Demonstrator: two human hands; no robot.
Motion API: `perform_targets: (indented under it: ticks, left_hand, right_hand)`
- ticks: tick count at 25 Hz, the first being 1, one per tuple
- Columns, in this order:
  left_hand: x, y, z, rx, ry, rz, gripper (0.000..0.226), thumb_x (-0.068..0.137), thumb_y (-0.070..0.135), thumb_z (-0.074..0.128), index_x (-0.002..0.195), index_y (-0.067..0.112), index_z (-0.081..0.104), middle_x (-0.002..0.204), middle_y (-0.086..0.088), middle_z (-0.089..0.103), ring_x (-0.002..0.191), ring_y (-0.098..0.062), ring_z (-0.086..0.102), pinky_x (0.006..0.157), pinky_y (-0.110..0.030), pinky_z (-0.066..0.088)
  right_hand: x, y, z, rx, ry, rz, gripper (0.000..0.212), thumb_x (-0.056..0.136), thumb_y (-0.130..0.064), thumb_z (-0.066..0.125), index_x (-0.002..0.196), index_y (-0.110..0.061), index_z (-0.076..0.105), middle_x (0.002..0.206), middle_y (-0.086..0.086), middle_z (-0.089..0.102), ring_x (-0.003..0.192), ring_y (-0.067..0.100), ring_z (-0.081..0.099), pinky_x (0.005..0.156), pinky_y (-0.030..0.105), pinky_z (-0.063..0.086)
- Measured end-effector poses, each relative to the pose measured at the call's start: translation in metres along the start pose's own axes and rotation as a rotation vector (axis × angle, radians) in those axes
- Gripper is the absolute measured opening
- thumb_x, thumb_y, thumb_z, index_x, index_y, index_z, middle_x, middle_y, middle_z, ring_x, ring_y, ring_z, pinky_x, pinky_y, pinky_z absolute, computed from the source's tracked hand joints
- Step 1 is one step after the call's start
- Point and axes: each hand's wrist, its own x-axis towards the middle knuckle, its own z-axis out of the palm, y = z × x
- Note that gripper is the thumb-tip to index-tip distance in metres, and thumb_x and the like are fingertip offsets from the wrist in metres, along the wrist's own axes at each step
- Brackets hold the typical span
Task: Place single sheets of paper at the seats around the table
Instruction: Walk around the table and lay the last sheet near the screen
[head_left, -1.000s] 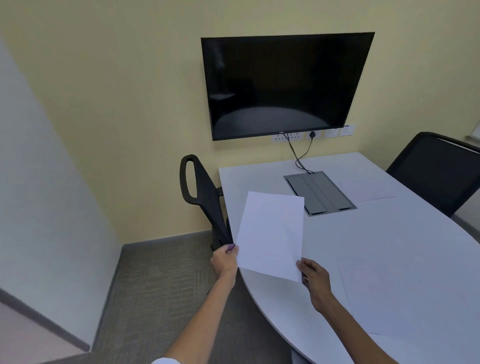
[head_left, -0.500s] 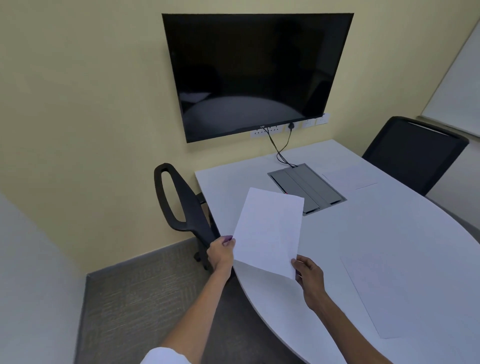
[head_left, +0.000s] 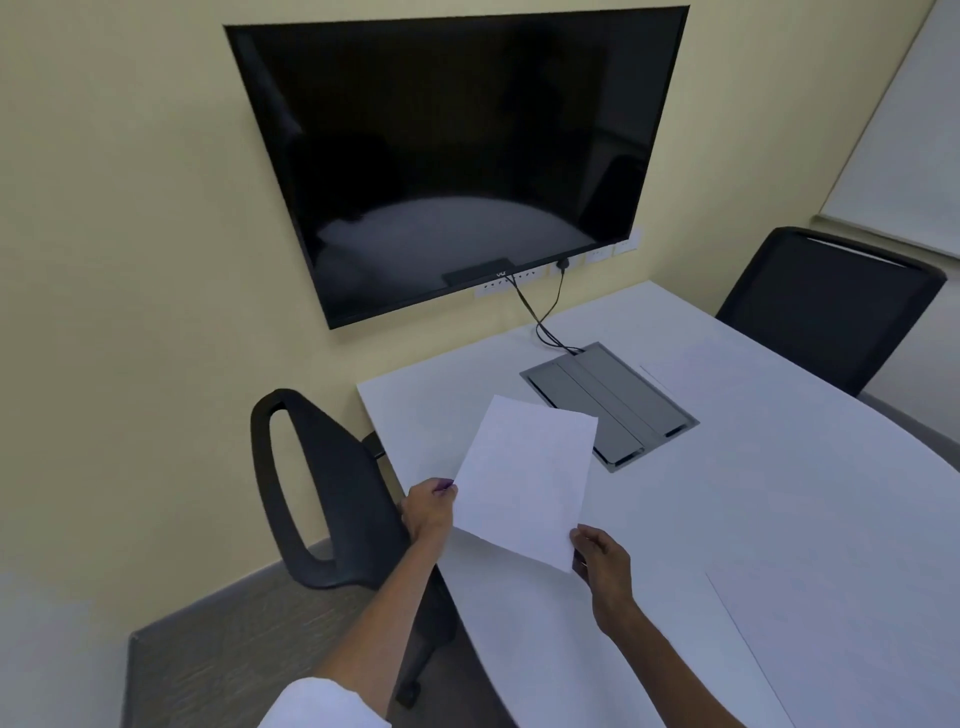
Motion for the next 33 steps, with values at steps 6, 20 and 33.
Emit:
perform_targets:
  ticks: [6,20,33]
  left_hand:
    - [0.054,0.007,0.014,0.075,-0.052,0.022,0.019,0.091,0.015,0.064,0.107,0.011,0.074,0.105,-0.007,0.074,0.095,-0.023,0.066,0.072,-0.025,0.045]
    - [0.248,0.017,0.079,0.376,-0.192,0.151,0.011,0.091,0.012,0.064,0.096,0.006,0.071,0.097,-0.012,0.075,0.091,-0.030,0.069,0.078,-0.035,0.051]
    - [0.336,-0.011,0.144,0.458,-0.344,0.120,0.013,0.091,0.014,0.064,0.098,0.007,0.072,0.097,-0.013,0.075,0.092,-0.032,0.068,0.071,-0.031,0.048]
  right_hand:
    - [0.034,0.002,0.021,-0.019,0.030,0.067,0.013,0.084,-0.010,0.072,0.094,-0.003,0.073,0.084,0.009,0.069,0.075,0.020,0.062,0.076,0.030,0.055]
    - [0.159,0.039,0.130,0.127,0.269,0.339,0.006,0.079,0.008,0.071,0.082,0.003,0.068,0.085,0.013,0.068,0.072,0.026,0.073,0.081,0.030,0.060]
    - [0.211,0.085,0.170,0.204,0.518,0.485,0.013,0.084,-0.006,0.071,0.095,0.001,0.070,0.092,0.014,0.069,0.071,0.024,0.075,0.082,0.033,0.060]
